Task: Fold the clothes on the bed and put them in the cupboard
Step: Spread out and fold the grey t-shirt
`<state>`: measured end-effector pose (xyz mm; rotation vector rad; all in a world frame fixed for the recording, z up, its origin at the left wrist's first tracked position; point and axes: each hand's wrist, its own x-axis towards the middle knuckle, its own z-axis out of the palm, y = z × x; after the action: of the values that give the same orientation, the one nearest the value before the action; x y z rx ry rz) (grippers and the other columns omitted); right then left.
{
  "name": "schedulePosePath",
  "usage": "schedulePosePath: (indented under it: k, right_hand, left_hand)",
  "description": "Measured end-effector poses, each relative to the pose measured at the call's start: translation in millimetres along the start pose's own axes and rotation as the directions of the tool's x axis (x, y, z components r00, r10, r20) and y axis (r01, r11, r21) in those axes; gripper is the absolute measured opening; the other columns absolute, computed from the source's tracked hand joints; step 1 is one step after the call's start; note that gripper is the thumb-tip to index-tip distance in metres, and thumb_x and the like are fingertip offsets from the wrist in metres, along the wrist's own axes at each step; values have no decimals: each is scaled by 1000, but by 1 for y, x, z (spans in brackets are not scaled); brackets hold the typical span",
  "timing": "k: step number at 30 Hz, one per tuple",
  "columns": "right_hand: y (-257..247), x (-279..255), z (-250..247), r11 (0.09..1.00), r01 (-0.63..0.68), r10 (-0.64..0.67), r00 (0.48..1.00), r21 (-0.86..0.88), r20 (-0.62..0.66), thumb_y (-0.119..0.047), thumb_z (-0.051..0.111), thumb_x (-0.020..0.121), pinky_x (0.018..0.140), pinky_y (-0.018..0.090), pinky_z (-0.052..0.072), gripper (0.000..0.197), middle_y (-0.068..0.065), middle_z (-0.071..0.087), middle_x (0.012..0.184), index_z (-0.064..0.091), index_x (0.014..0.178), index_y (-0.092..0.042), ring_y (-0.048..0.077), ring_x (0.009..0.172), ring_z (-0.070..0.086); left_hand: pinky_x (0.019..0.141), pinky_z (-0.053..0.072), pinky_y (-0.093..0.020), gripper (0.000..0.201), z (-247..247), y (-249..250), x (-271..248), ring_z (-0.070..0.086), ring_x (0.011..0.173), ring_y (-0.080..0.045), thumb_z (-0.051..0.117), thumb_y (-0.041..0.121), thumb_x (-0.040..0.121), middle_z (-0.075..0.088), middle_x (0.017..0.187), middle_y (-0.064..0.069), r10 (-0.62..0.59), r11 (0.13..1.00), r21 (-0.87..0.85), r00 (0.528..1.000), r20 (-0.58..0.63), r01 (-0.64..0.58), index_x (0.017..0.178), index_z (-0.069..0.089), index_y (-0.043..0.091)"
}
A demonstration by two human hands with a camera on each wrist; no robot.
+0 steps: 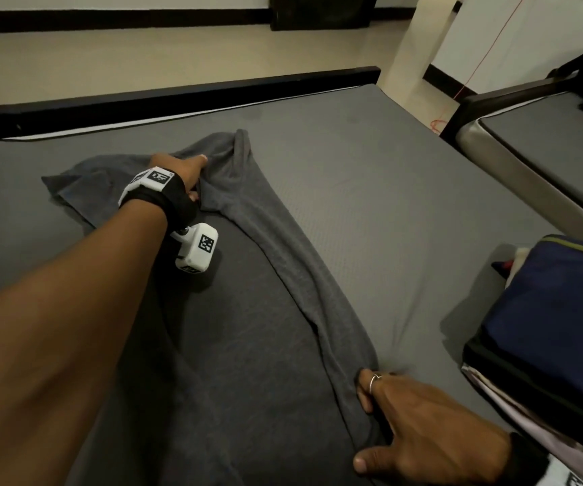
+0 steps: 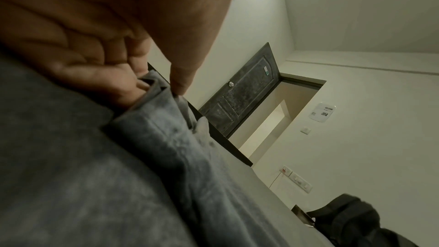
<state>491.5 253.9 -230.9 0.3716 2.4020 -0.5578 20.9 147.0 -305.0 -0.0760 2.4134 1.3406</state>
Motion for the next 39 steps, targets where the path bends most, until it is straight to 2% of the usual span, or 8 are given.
schedulePosePath:
  k: [3,10,15,18,20,24,36,39]
  right_hand:
    - [3,2,1,1000,-9,8,1000,27,24,-79,70,66,67,14,34,55,-24,45,90,37,92,-44,-8,78,43]
    - [10,8,1,998,34,-34,999,57,5,-75,71,68,75,21,41,60,-20,50,94,38,96,-33,0,89,49]
    - [11,11,6,998,49,-49,999,27,9,-77,68,68,87,29,45,60,-18,51,96,35,94,-34,3,93,50]
    - [13,11,7,998,52,-52,998,36,17,-76,68,69,86,29,43,60,-18,52,97,36,95,-33,3,94,50]
    - [13,11,8,998,60,-61,998,24,16,-77,67,69,88,30,43,60,-19,52,100,36,96,-33,5,97,50]
    - [15,11,10,997,81,-81,997,-3,2,-76,67,71,87,30,42,61,-17,52,101,38,100,-31,7,96,49]
    - [16,13,12,996,84,-84,996,-4,-7,-74,69,70,82,30,39,62,-18,51,98,38,100,-29,8,92,47]
    - [18,14,13,996,90,-90,996,-3,-12,-76,69,68,83,30,41,64,-18,51,98,38,98,-29,8,92,49]
  left_hand:
    - [77,59,-44,106,4,-1,42,74,74,-29,79,83,25,75,84,-5,-31,1000,2,998,-47,31,100,67,9]
    - [89,45,-36,47,-10,21,-3,63,103,-36,49,40,100,67,113,-21,174,935,332,976,-130,-123,113,65,-2]
    - [83,47,-36,64,-16,11,-7,64,77,-30,46,64,90,70,77,-10,70,972,232,990,-124,-40,81,69,5]
    - [91,53,-44,90,-14,16,-10,68,87,-33,64,87,55,72,94,-12,-2,955,296,1000,-20,7,101,69,10]
    - [93,53,-51,100,-12,12,10,68,99,-36,77,81,42,70,113,-14,-27,921,389,1000,3,24,117,66,15]
    - [104,47,-42,63,-12,22,-9,56,123,-37,77,36,80,55,141,-14,87,930,353,994,60,-102,137,56,20]
    - [76,49,-33,34,14,49,-56,60,78,-30,72,40,83,63,97,-8,151,977,164,986,-65,-138,92,65,8]
    - [71,57,-34,39,31,63,-70,66,81,-27,68,30,88,63,103,-12,162,976,-155,984,70,-150,119,61,8]
